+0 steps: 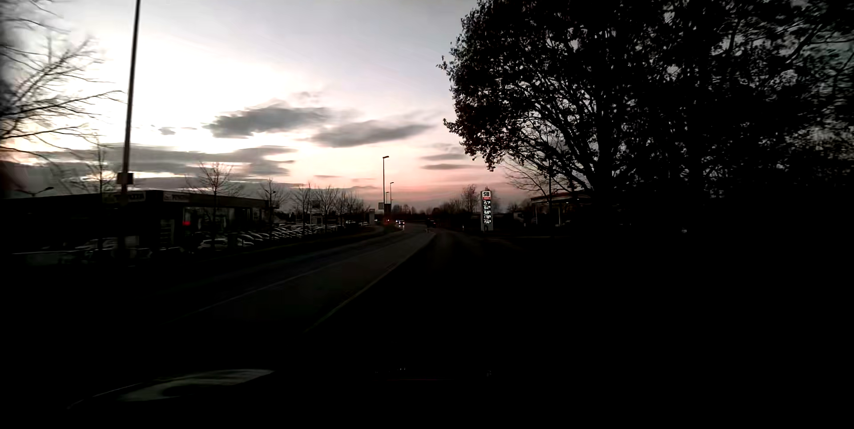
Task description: Follow the waypoints while adhering to traffic rules and regulations
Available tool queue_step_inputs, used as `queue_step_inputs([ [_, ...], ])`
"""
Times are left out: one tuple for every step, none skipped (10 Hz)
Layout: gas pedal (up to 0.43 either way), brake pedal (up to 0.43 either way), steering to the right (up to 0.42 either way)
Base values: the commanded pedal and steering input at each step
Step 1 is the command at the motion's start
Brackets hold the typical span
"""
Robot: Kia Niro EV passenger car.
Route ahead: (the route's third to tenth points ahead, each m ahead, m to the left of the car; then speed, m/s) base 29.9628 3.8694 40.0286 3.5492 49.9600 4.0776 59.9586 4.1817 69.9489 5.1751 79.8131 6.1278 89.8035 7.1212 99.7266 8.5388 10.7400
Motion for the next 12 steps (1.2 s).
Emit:
queue_step_inputs([
  [0.26,0.0,0.014],
  [0.26,0.0,0.012],
  [0.26,0.0,0.012],
  [0.26,0.0,0.01],
  [0.248,0.0,0.006],
  [0.24,0.0,0.005],
  [0.24,0.0,0.004],
  [0.228,0.0,0.002],
  [0.22,0.0,0.001],
  [0.22,0.0,0.0],
  [0.209,0.0,-0.002],
  [0.197,0.0,-0.004],
])
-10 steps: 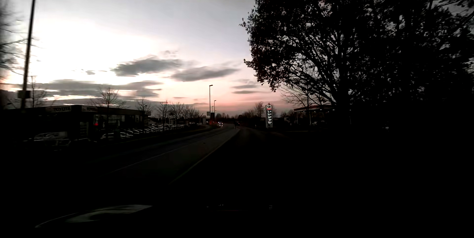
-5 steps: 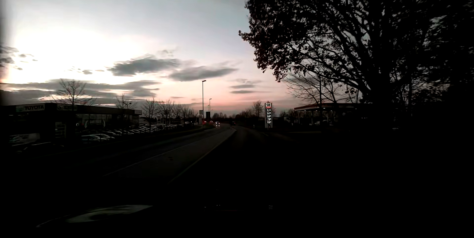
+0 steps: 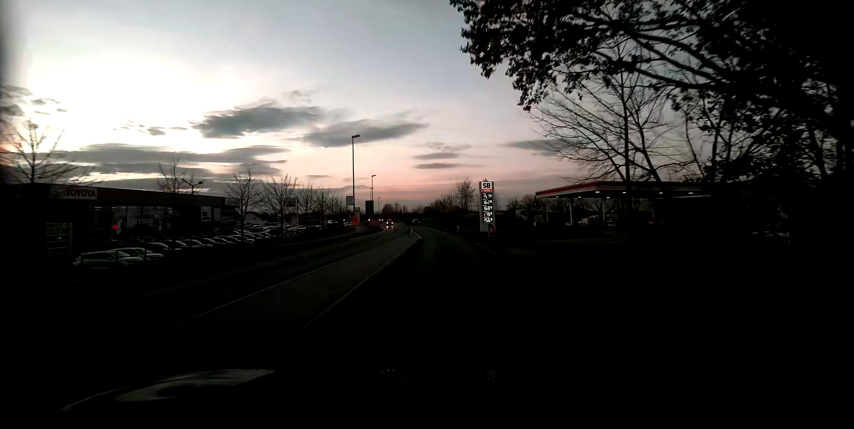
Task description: Follow the waypoints while adhering to traffic rules and regulations
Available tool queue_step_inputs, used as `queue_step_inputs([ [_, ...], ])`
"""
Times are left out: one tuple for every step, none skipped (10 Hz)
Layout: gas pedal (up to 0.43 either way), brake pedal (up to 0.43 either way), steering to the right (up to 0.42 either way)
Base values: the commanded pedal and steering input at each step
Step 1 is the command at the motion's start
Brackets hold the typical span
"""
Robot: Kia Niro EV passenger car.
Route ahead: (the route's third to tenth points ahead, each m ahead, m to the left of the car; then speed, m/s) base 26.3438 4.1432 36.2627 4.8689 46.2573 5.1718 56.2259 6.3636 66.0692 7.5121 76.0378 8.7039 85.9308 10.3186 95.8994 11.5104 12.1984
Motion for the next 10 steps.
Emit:
queue_step_inputs([
  [0.189,0.0,-0.004],
  [0.189,0.0,-0.005],
  [0.189,0.0,-0.005],
  [0.189,0.0,-0.005],
  [0.177,0.0,-0.005],
  [0.177,0.0,-0.005],
  [0.177,0.0,-0.004],
  [0.177,0.0,-0.004],
  [0.169,0.0,-0.004],
  [0.169,0.0,-0.004],
])
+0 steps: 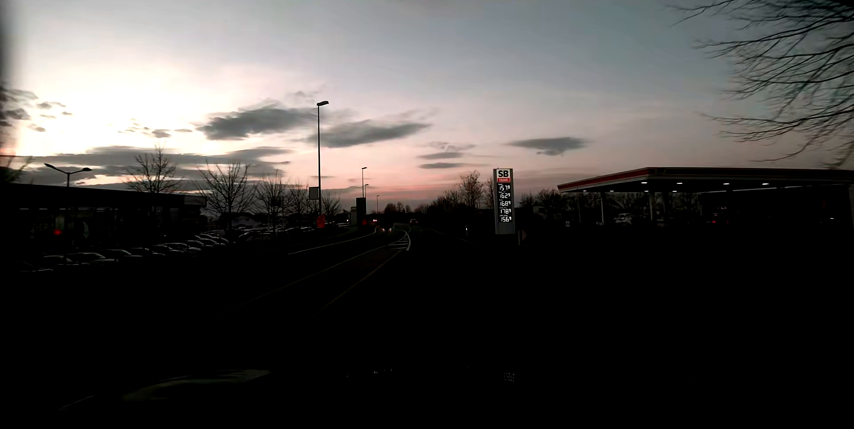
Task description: Follow the waypoints while adhering to traffic rules and regulations
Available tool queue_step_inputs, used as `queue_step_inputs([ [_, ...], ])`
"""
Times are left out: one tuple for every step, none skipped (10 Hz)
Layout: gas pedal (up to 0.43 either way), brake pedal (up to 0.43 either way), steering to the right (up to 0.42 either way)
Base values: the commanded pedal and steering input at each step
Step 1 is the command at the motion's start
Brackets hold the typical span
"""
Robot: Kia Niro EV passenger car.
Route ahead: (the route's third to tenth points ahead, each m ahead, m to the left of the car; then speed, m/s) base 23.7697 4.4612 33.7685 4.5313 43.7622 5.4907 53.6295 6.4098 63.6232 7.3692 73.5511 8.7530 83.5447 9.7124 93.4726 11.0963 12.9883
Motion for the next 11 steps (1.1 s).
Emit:
queue_step_inputs([
  [0.157,0.0,-0.004],
  [0.15,0.0,-0.006],
  [0.138,0.0,-0.008],
  [0.138,0.0,-0.009],
  [0.13,0.0,-0.012],
  [0.11,0.0,-0.014],
  [0.11,0.0,-0.015],
  [0.11,0.0,-0.015],
  [0.098,0.0,-0.017],
  [0.098,0.0,-0.019],
  [0.098,0.0,-0.02],
])
